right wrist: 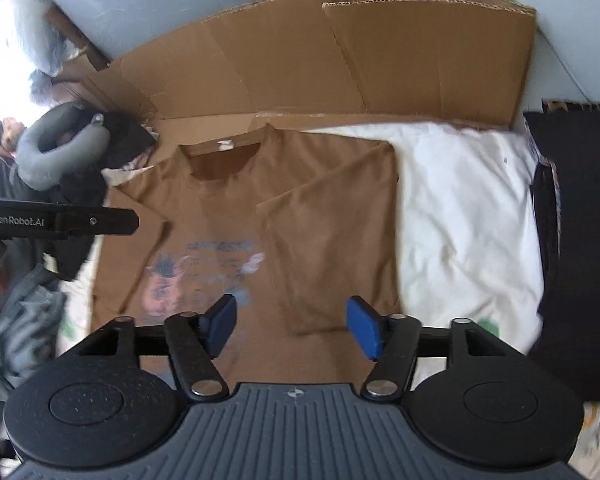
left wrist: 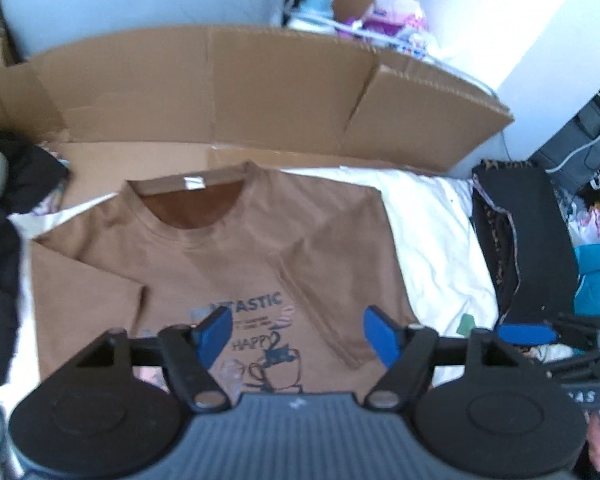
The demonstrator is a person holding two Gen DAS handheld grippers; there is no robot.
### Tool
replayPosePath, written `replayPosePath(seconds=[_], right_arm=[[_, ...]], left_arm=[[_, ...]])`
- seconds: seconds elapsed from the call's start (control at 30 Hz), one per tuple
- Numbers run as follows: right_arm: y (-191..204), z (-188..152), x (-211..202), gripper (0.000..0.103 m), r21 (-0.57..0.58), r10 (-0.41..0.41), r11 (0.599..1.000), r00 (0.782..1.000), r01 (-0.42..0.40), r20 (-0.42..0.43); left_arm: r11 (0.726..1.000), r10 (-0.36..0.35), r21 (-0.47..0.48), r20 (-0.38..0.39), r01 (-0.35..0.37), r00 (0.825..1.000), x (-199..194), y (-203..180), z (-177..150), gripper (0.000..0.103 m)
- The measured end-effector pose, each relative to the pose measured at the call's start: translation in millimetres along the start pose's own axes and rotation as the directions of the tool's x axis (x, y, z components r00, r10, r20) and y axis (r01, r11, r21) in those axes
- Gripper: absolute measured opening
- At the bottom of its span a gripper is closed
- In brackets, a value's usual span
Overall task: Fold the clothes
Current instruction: 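Open both tools and raise them away from the folded brown shirt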
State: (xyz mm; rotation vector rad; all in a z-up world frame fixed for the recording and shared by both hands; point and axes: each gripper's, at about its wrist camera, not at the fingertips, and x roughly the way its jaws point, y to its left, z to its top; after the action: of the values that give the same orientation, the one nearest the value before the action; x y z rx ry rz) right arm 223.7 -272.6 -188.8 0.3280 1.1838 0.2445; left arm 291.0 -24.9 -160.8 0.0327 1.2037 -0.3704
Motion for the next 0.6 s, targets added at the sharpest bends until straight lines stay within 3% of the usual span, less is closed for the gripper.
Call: replayPosePath(seconds=[0.2, 0.3, 0.6], right_arm=[[21.0, 7.0, -61.6, 0.075, 0.020, -0.030, 0.999, 0.999, 0.030, 0.037], [30.0, 12.1, -93.4, 0.076, 0.021, -0.038, 0.999, 0.997, 0.037, 0.063], [58.8, 25.9, -180.4, 0.080, 0.033, -0.013, 0.999, 0.989, 0.008, 0.146]], left_arm=[[0.999, 0.043, -0.028, 0.034, -0.042, 0.998, -68.8, 7.3, 15.7, 0.089], [0.998, 0.033, -0.053, 0.070, -0.029, 0.997, -108.3, 12.7, 27.6, 0.090], [0.995, 0.095, -0.039, 0.185, -0.089, 0.978, -230.4, 29.1, 46.4, 0.097]])
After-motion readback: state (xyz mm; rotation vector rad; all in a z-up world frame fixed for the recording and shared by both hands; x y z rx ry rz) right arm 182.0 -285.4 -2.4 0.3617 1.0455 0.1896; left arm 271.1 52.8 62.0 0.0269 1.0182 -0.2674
